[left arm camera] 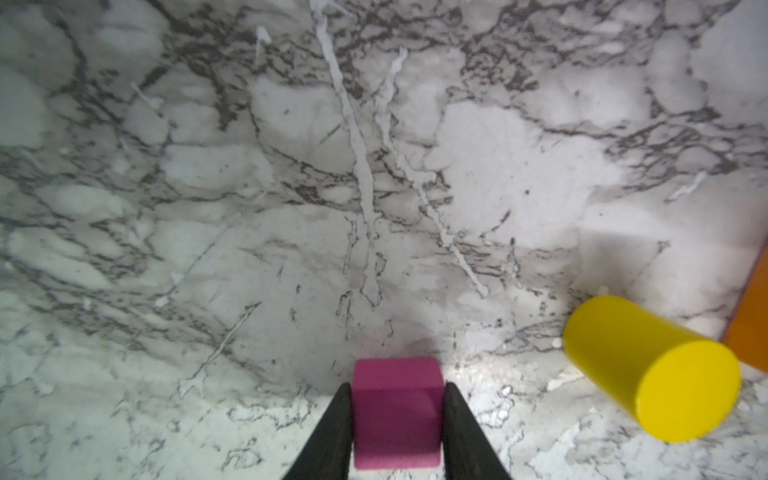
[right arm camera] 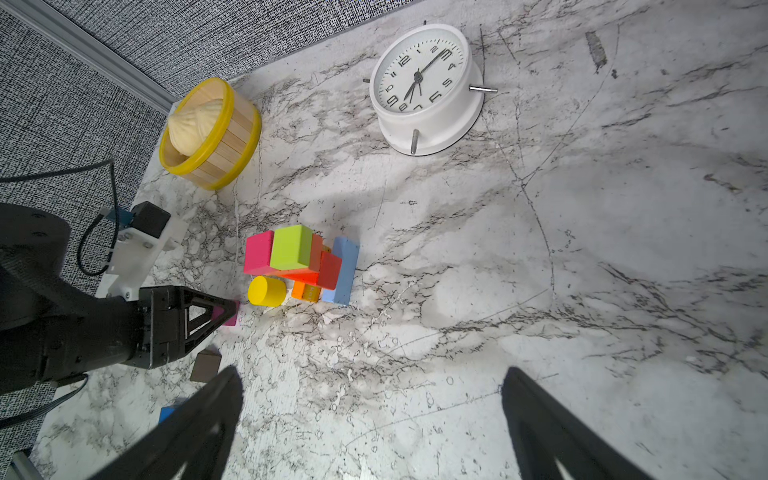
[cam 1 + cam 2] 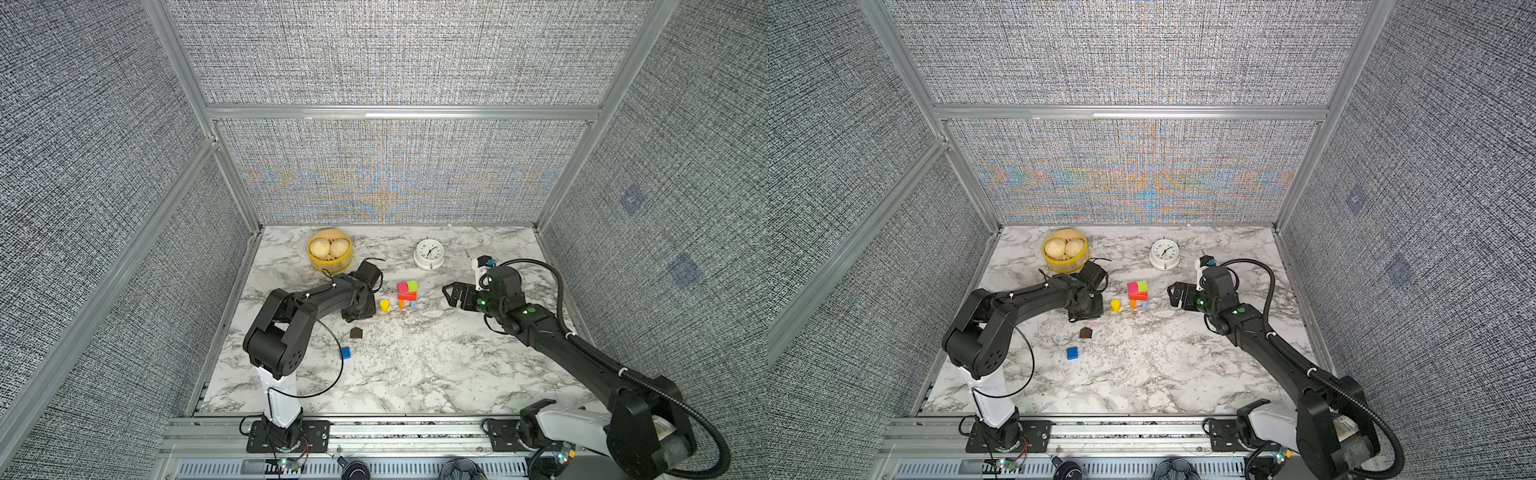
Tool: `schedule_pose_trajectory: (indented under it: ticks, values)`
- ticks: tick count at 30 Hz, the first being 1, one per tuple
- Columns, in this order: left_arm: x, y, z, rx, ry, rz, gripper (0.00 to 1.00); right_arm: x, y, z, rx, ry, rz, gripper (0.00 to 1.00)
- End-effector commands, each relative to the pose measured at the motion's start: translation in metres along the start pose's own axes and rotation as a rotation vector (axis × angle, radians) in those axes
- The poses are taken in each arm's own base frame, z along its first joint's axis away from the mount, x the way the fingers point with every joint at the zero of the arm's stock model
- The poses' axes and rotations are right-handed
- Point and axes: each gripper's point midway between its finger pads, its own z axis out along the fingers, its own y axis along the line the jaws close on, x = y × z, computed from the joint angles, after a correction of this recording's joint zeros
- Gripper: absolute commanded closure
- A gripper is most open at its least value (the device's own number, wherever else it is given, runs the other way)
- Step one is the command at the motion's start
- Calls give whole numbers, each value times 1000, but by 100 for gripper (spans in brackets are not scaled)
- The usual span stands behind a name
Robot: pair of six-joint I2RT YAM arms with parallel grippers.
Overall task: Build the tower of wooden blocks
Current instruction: 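Lower the left gripper onto the magenta cube and close on it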
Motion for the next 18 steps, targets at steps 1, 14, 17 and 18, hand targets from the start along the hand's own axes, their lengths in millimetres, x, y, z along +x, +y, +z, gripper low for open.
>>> schedule_pose_trajectory:
  ticks: [1, 14, 17, 18]
  values:
    - [-3, -1, -8, -3, -5, 4, 66, -4, 1, 1, -5, -20, 1, 1]
    - [-28, -13, -49, 20, -39, 11, 67, -4, 4, 1, -27, -27, 12, 1]
    - [-37, -23, -63, 38, -53, 17, 67, -4, 5, 1, -30, -30, 15, 1]
    - [-41, -26, -67, 44, -60, 21, 67, -3, 4, 2, -28, -28, 18, 1]
